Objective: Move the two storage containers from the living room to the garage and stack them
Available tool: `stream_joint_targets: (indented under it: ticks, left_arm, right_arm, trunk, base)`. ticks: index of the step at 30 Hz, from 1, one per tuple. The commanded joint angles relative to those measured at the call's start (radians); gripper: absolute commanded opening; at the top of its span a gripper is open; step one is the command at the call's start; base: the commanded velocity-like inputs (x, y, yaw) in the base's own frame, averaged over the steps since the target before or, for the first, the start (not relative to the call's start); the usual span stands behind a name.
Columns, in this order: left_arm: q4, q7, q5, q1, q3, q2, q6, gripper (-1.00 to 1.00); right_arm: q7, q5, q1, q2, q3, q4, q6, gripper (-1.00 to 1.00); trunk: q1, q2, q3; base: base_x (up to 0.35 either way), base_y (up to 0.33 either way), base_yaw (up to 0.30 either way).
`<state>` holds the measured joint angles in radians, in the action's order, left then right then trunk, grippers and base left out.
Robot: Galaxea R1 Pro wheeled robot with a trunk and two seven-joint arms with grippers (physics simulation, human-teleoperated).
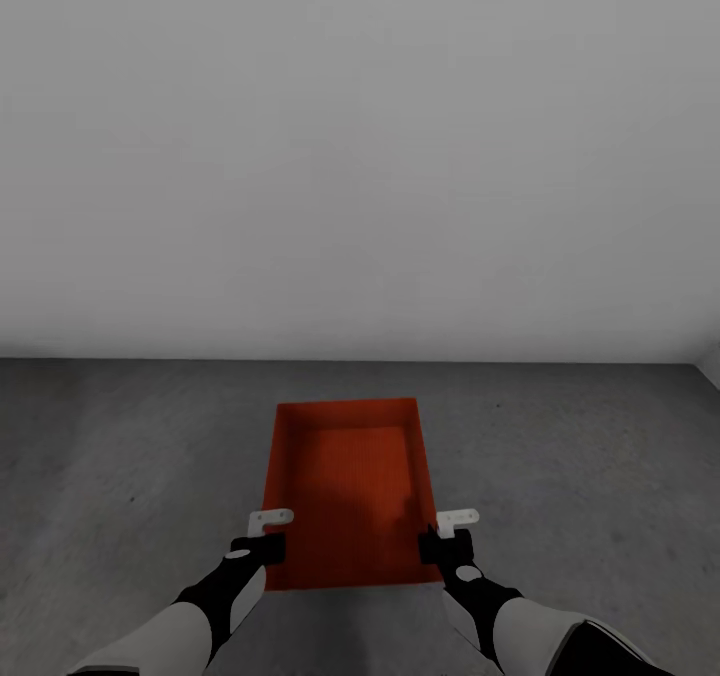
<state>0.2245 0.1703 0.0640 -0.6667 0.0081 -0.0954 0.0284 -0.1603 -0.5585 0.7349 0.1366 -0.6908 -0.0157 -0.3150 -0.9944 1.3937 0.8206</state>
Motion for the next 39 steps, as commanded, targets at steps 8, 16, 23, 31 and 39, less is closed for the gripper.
stream_joint_targets:
  ticks: [8, 16, 23, 31, 39]
  left_arm:
    - [0.018, 0.006, 0.022, -0.001, 0.036, 0.029, 0.004, -1.00]
    - [0.018, 0.006, 0.022, -0.001, 0.036, 0.029, 0.004, -1.00]
    - [0.018, 0.006, 0.022, -0.001, 0.036, 0.028, 0.004, -1.00]
    - [0.019, 0.006, 0.022, -0.001, 0.036, 0.026, 0.005, -1.00]
    - [0.021, 0.006, 0.023, -0.001, 0.036, 0.028, 0.004, -1.00]
  right_arm:
    - [-0.002, 0.003, 0.000, 0.000, 0.047, -0.002, 0.002, -1.00]
    - [-0.002, 0.003, 0.000, 0.000, 0.047, -0.002, 0.001, -1.00]
    - [-0.002, 0.003, 0.000, 0.000, 0.047, -0.002, 0.001, -1.00]
    - [-0.002, 0.003, 0.000, 0.000, 0.047, -0.002, 0.001, -1.00]
    - [-0.002, 0.003, 0.000, 0.000, 0.047, -0.003, 0.001, -1.00]
  trunk:
    - [0.000, 0.000, 0.001]
    - [0.000, 0.000, 0.001]
    - [0.000, 0.000, 0.001]
    - [0.000, 0.000, 0.001]
    - [-0.008, 0.014, 0.007]
  base:
    - [0.000, 0.000, 0.000]
    - [0.000, 0.000, 0.000]
    - [0.000, 0.000, 0.000]
    - [0.000, 0.000, 0.000]
    - [0.000, 0.000, 0.000]
